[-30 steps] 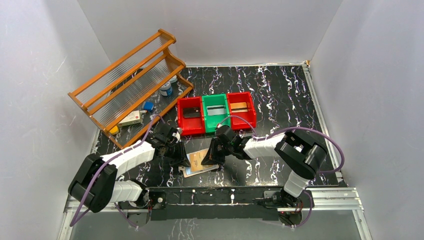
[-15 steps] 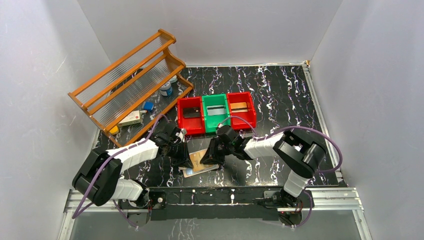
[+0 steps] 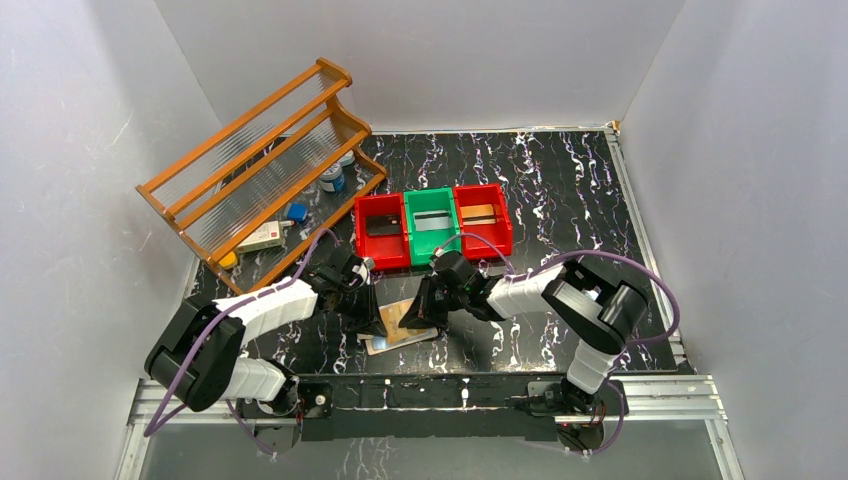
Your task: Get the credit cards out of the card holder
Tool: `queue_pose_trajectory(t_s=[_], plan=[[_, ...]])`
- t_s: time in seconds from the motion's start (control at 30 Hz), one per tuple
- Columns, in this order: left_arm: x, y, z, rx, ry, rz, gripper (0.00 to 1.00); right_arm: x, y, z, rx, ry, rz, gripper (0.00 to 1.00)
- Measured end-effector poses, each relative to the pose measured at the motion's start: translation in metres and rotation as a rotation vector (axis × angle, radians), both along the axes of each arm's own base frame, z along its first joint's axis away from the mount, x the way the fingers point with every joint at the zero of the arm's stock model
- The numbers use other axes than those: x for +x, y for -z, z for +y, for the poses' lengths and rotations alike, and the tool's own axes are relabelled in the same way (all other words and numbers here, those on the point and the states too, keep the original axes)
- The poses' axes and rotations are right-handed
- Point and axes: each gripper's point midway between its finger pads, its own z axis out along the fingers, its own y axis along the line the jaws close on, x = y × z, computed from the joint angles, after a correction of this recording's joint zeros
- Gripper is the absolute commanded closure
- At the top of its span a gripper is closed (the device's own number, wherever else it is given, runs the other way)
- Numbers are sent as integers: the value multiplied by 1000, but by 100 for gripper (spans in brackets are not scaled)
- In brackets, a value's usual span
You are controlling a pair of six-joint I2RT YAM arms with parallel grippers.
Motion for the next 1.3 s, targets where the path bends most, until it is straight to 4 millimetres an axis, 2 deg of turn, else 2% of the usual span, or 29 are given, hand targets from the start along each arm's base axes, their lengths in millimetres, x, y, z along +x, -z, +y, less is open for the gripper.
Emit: queue_pose_trajectory(t_s=[0.27, 0.57, 0.67, 0.77, 0.97, 1.3], plan=[[0, 0, 0, 9, -6, -10, 94, 4, -8, -4, -2, -2, -39, 93], [0, 0, 1, 12, -5, -11, 94, 3, -8, -3, 14, -19, -31, 73], [0, 0, 1, 12, -4, -11, 94, 4, -6, -3, 14, -18, -29, 72], [0, 0, 1, 12, -4, -11, 95, 5, -4, -2, 11, -20, -28, 75], [0, 0, 1, 12, -4, -11, 95, 7, -3, -1, 10, -25, -35, 92], [1, 0, 3, 22, -10, -18, 95, 10, -12, -6, 5, -41, -92, 97]])
